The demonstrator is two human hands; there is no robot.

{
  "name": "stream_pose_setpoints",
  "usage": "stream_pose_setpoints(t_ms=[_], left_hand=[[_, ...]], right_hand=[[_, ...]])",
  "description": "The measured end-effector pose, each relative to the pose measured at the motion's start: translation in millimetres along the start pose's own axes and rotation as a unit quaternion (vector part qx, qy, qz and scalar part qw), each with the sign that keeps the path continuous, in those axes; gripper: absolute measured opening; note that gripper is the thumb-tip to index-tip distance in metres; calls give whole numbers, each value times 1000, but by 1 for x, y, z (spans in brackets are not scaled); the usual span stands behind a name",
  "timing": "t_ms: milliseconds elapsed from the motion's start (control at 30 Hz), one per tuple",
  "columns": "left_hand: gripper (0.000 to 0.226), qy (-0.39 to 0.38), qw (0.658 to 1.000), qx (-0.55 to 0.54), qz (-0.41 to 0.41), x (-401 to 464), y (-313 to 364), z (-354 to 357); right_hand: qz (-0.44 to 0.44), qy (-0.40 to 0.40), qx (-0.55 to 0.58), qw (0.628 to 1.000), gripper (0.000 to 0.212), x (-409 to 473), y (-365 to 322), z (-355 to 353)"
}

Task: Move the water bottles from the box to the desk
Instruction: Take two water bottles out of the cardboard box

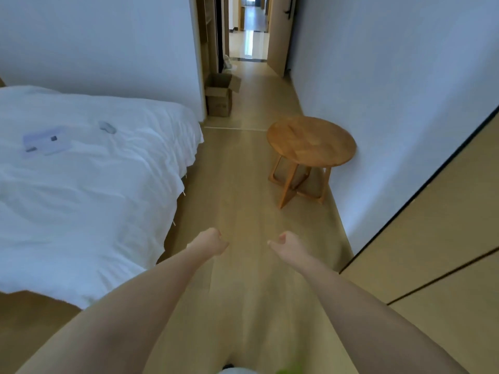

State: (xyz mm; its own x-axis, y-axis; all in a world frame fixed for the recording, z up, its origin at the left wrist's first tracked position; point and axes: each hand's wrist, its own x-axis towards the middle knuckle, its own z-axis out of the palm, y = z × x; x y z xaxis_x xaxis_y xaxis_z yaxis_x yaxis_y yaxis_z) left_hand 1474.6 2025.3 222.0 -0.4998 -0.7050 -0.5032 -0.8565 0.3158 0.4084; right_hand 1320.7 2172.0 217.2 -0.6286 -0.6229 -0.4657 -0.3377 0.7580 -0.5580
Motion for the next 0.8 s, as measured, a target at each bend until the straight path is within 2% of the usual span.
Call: stream_pose_setpoints(t_ms=[133,300,467,667,800], left_hand=[[36,-19,1000,2,21,71,29,-33],[36,-58,998,15,7,169,41,-54],[36,-33,999,13,15,291,83,-102],[36,25,999,-22,35,424,157,-190],[35,18,1000,2,25,498,173,-224]], right_hand=[[7,5,-23,1000,58,70,-29,-20],[11,-28,-30,999,64,171,-51,-36],[-13,-31,-49,998,64,298,-89,-78],[-59,-15,-60,996,64,440,-173,-161],[-65,-31,-94,993,62,509,-208,-186]])
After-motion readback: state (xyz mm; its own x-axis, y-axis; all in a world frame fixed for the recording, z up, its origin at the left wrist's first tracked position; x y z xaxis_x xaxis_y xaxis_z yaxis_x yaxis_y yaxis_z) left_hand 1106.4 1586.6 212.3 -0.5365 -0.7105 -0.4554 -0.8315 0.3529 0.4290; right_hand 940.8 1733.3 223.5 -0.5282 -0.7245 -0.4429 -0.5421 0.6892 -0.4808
